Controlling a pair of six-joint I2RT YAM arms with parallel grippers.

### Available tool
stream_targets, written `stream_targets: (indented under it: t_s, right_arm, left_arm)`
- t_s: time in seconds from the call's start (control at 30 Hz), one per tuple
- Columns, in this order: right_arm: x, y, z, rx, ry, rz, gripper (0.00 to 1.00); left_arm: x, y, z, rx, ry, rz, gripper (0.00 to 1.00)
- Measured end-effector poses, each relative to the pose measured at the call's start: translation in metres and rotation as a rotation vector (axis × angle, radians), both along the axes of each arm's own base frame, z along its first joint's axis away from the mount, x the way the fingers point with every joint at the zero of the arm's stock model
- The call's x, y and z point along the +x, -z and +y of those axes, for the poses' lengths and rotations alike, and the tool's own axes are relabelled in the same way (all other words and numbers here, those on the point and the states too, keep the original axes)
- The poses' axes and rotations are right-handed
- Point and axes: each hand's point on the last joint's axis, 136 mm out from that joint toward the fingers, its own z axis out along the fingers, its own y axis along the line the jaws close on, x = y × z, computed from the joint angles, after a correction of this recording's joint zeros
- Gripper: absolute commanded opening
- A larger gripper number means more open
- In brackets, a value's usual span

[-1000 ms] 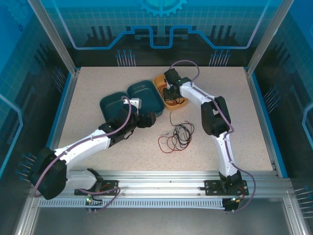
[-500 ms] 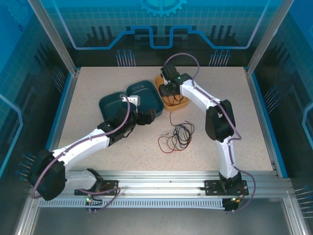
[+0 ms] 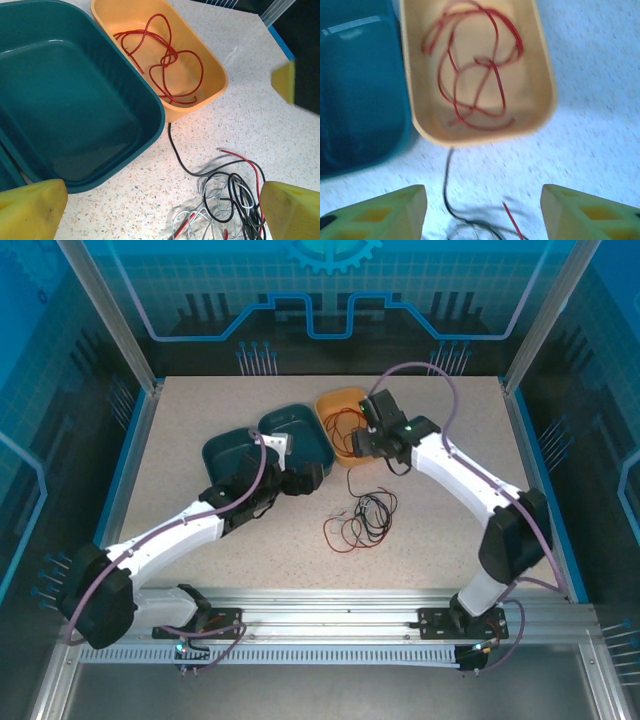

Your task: Untangle the cables

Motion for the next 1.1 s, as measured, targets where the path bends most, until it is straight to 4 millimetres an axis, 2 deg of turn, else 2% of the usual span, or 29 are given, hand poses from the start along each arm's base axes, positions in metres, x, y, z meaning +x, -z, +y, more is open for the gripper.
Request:
stream_targets:
  t_s: [0.07,0.1,0.23,0.43,0.47,0.53,0.6,0.7,0.9,0.97,1.1]
  right_arm:
    - [-0.019,0.008,-0.013,0.007,0.033,0.017,0.88]
    - [-0.029,0.012,-0.020,0.010,0.051,0.024,1.00]
    - [-0.063,0.025,-0.043,0.022,0.116,0.049,1.00]
    - [-0.098,0.044,-0.065,0.060,0.200,0.092,1.00]
    - [-0.101,0.048,-0.068,0.066,0.211,0.101,0.98]
    - [-0.108,0.058,-0.072,0.081,0.229,0.127,0.89]
    - [-0.112,0.069,-0.076,0.096,0.247,0.157,0.73]
    - [-0.115,0.081,-0.078,0.128,0.272,0.191,0.60]
    - [-0.109,0.092,-0.073,0.189,0.291,0.225,0.42]
    - [-0.108,0.099,-0.070,0.189,0.285,0.246,0.38]
    - [-0.103,0.112,-0.064,0.176,0.275,0.300,0.35]
  left_arm:
    - [-0.001,0.003,-0.003,-0.001,0.014,0.012,0.99]
    - [-0.002,0.005,-0.005,-0.001,0.023,0.018,0.99]
    - [-0.008,0.015,-0.018,0.002,0.070,0.049,0.99]
    - [-0.021,0.037,-0.059,0.002,0.196,0.122,0.95]
    - [-0.024,0.043,-0.065,0.001,0.216,0.139,0.93]
    - [-0.028,0.057,-0.076,0.000,0.248,0.170,0.92]
    - [-0.032,0.071,-0.084,0.005,0.275,0.209,0.88]
    - [-0.035,0.088,-0.093,0.011,0.296,0.254,0.86]
    - [-0.034,0.099,-0.112,0.007,0.335,0.289,0.75]
    - [-0.033,0.102,-0.118,0.004,0.348,0.295,0.68]
    - [-0.027,0.106,-0.131,-0.015,0.364,0.301,0.61]
